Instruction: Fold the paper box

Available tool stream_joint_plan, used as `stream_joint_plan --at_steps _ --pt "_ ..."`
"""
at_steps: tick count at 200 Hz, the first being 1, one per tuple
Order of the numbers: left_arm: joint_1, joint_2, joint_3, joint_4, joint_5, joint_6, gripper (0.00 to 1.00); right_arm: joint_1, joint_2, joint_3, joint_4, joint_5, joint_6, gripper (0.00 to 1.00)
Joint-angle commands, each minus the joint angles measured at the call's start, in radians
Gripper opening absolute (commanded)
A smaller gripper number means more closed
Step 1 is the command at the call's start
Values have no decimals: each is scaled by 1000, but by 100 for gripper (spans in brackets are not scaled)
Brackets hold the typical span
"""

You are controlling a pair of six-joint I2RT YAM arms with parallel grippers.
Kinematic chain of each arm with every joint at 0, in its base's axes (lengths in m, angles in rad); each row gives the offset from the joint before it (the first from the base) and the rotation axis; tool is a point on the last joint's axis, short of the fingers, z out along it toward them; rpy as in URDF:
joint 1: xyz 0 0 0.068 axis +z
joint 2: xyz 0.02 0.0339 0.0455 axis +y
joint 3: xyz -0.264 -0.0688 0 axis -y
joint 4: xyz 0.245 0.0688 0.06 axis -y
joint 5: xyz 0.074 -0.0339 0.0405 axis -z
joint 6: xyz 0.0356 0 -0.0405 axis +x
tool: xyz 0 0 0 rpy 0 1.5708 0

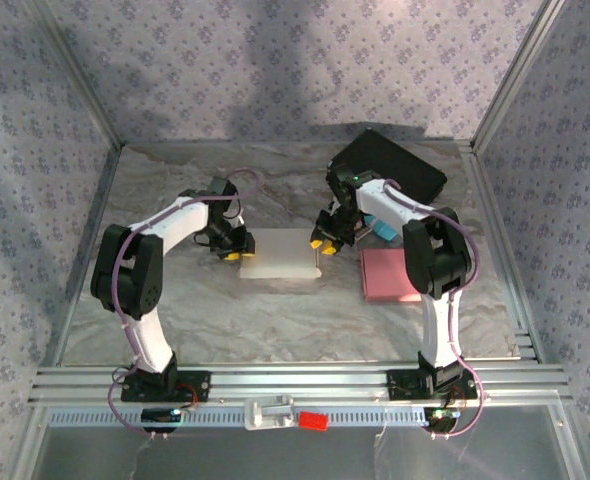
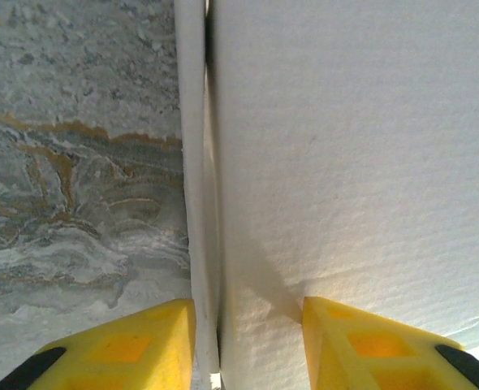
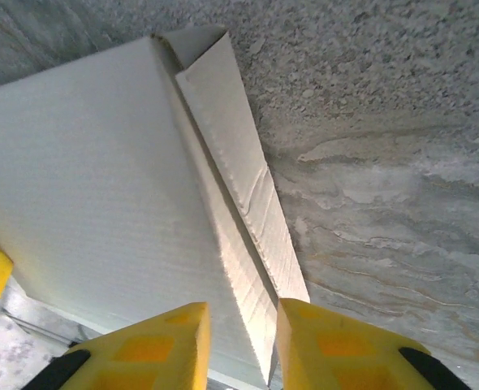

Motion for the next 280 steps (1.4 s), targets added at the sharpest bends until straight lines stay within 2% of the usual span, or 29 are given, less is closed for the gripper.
stream_joint_plan --at_steps 1,24,98,129,170,216,252,280 --pt "-14 15 33 -51 -31 29 40 17 26 43 -82 35 -58 32" --pt "-16 12 25 -36 -33 30 40 31 34 42 -72 36 -74 38" --pt "-16 13 -48 128 18 42 38 38 70 27 -25 135 -195 44" --pt "-16 12 -77 173 35 38 32 33 89 16 24 98 -191 39" --pt "-16 3 -100 225 78 23 23 23 86 -16 95 42 -150 23" --pt "-16 -26 -151 268 126 -32 16 31 80 -40 116 -16 -129 18" --pt "-16 -76 -241 308 149 -72 14 21 15 -124 149 -21 -140 22" --pt "-16 -113 -303 333 148 -77 11 -12 -37 -185 199 -55 -187 35"
